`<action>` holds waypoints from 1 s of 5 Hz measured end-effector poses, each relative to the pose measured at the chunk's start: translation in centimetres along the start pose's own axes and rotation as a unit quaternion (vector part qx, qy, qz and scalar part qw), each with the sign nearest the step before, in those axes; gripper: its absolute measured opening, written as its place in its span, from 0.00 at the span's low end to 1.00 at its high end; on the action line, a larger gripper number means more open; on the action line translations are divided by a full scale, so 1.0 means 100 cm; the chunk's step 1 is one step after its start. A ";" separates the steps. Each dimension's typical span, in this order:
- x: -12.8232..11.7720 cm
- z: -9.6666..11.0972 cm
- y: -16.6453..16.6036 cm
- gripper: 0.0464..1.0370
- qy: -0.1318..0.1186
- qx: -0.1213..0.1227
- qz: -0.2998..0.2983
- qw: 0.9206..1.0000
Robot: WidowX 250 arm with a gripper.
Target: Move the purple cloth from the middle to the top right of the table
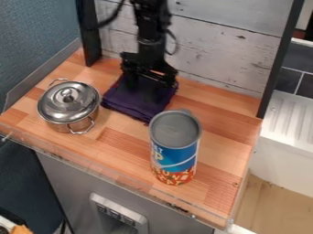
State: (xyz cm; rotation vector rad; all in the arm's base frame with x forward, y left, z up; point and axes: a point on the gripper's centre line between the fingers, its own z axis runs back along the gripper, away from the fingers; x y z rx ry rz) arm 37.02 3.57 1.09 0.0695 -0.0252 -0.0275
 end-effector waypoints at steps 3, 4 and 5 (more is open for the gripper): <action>0.016 0.004 -0.102 0.96 -0.004 -0.030 -0.043 0.999; 0.016 0.006 -0.130 0.96 -0.001 -0.043 -0.023 0.999; 0.009 0.008 -0.145 0.96 0.011 -0.032 -0.018 0.999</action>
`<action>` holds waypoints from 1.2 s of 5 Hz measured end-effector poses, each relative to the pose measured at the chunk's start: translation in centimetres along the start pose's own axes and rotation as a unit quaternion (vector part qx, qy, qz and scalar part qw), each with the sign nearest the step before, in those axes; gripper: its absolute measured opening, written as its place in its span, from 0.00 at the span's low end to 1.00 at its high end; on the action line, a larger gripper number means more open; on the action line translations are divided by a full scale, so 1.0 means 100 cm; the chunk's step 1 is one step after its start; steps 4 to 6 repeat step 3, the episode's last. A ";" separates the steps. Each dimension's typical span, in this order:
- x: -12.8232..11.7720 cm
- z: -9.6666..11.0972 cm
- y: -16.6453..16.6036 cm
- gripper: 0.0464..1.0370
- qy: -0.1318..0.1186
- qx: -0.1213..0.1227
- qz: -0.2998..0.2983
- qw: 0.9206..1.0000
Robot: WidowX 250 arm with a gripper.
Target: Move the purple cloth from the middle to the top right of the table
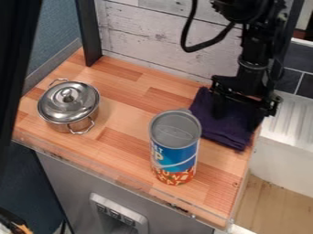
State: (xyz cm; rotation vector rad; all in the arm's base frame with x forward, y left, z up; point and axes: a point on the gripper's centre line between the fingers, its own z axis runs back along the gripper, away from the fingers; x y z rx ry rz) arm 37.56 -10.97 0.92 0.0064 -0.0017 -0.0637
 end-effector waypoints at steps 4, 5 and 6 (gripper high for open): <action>-0.014 0.067 0.021 0.96 -0.035 0.051 -0.002 0.998; -0.014 0.067 0.021 0.96 -0.035 0.051 -0.002 0.998; -0.014 0.067 0.021 0.96 -0.035 0.051 -0.002 0.998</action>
